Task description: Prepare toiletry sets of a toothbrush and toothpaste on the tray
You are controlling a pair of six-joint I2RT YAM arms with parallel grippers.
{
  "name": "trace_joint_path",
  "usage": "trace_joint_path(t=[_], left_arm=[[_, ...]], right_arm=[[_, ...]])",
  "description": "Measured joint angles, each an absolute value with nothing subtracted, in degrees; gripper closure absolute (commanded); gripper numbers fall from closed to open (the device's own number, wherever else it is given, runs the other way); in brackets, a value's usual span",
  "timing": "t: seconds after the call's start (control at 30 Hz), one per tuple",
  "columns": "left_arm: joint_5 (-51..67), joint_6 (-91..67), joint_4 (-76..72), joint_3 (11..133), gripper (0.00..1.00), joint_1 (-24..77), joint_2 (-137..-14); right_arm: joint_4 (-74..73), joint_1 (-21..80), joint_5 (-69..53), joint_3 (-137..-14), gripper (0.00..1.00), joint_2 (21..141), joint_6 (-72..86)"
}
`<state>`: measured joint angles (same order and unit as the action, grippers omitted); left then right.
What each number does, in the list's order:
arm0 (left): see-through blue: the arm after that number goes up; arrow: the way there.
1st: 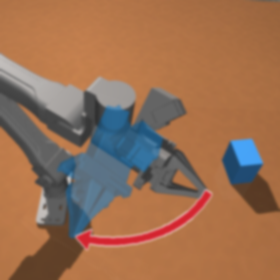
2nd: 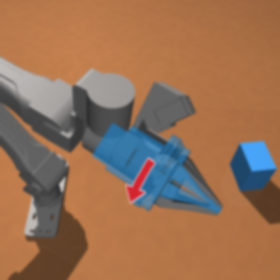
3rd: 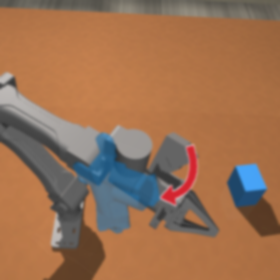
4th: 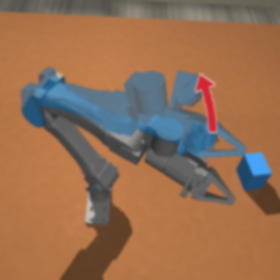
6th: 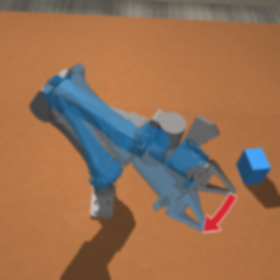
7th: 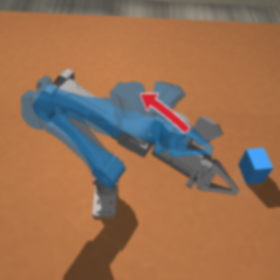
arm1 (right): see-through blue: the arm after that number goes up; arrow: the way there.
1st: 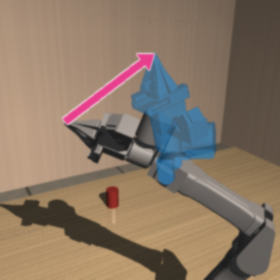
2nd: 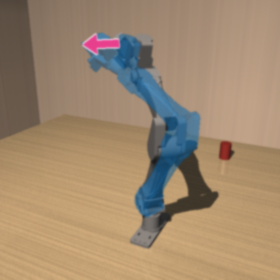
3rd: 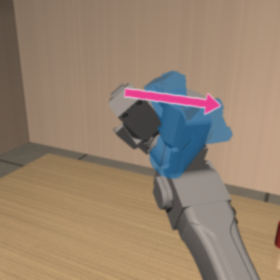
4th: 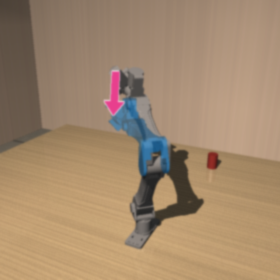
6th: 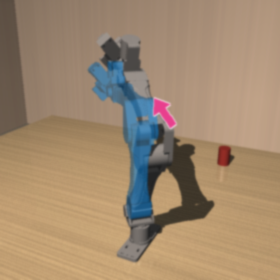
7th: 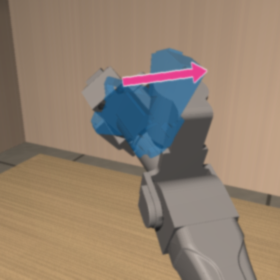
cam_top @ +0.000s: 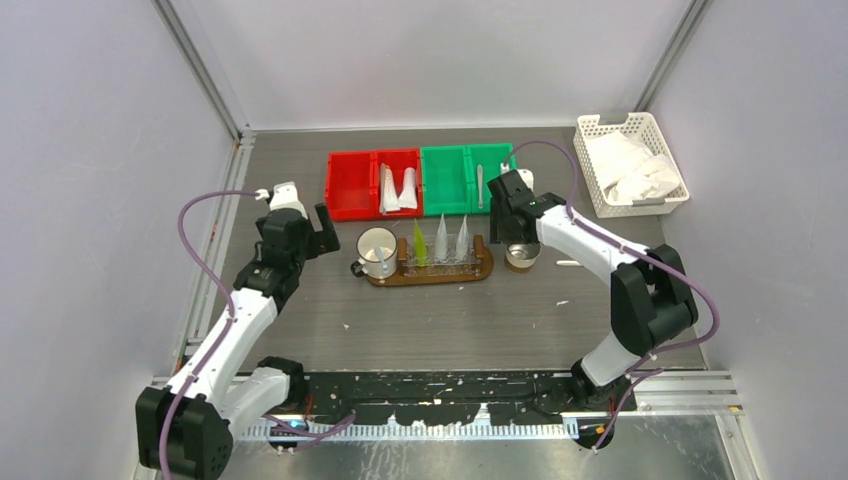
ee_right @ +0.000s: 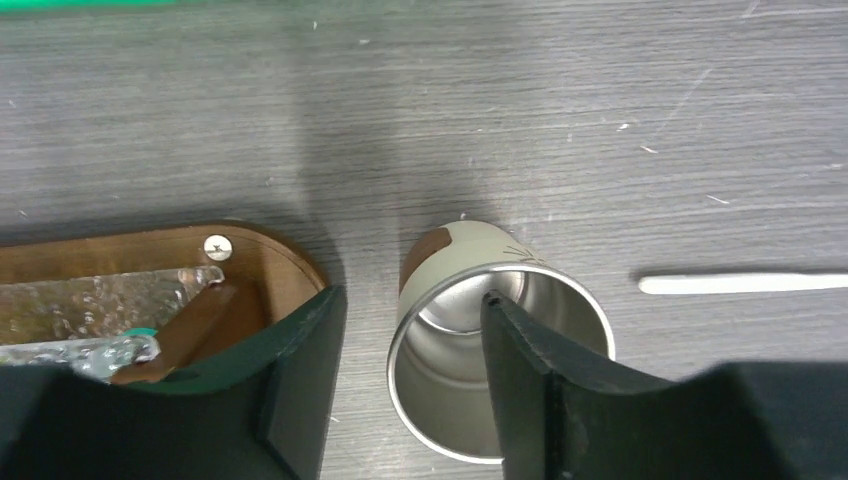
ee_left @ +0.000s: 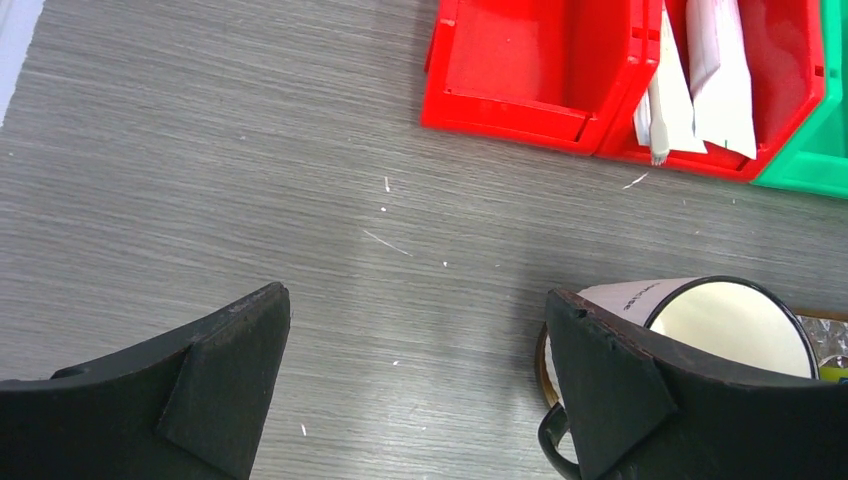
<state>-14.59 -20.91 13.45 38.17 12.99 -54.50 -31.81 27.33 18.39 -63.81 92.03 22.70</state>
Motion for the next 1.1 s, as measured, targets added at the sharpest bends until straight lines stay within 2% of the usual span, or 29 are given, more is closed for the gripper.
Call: trace_joint_path(t=[0.03,0.07,0.13,0.17,0.2,0.23,0.27,0.3,0.37,0.4,0.43,0.53,0.77,0.83,1.1], left_arm=[[-14.85,-21.02,13.89,38.54,0.00,12.99,-54.65],[-15.07,-21.10,14.22,38.72,0.00,12.99,-54.65],[-15.46,-21.21,14.90,38.98,0.00,12.99,-54.57],[-15.66,-21.39,15.25,39.03,0.00,12.99,-54.48],[-16.03,-21.87,15.68,39.13,0.00,12.99,-54.35],[-16.47,-22.24,16.29,39.31,0.00,12.99,-54.13],[-16.78,-22.59,17.17,39.66,0.00,12.99,-54.00],[-16.93,-22.83,18.04,40.14,0.00,12.99,-54.00],[-16.88,-23.59,19.46,41.56,0.00,12.99,-54.22],[-16.78,-23.79,20.08,42.44,0.00,12.99,-54.48],[-16.58,-23.94,20.47,43.22,0.00,12.99,-54.85],[-15.66,-24.49,20.67,44.60,0.00,12.99,-56.23],[-12.51,-25.93,21.28,44.66,0.00,12.99,-57.78],[-11.81,-26.37,21.26,44.64,0.00,12.99,-57.78],[-8.54,-27.05,19.94,43.40,0.00,12.99,-57.78]], right_arm=[[-32.84,27.33,18.81,-64.45,0.17,91.66,22.92],[-34.02,27.33,19.51,-65.32,0.12,91.18,23.44],[-37.19,27.14,21.43,-67.99,0.07,89.71,24.60],[-39.66,26.52,21.85,-70.37,0.08,88.82,25.47],[-41.12,25.74,21.76,-72.07,0.24,88.27,26.13],[-43.59,24.05,21.37,-74.94,0.59,87.66,27.40],[-45.95,21.43,20.62,-78.08,0.65,87.22,28.58],[-47.37,18.90,19.73,-80.31,0.63,86.94,29.06],[-49.80,12.27,16.78,-83.88,0.43,86.43,31.48],[-50.85,8.75,15.31,-84.42,0.17,86.08,32.18],[-51.72,6.39,14.44,-84.18,0.06,85.78,33.12],[-53.93,1.63,13.08,-79.57,0.04,84.25,36.67],[-60.77,1.02,13.65,-72.01,0.11,82.72,48.40],[-60.86,1.02,14.11,-71.09,0.14,82.46,51.86],[-56.16,-4.05,13.34,-58.54,0.17,82.70,63.88]])
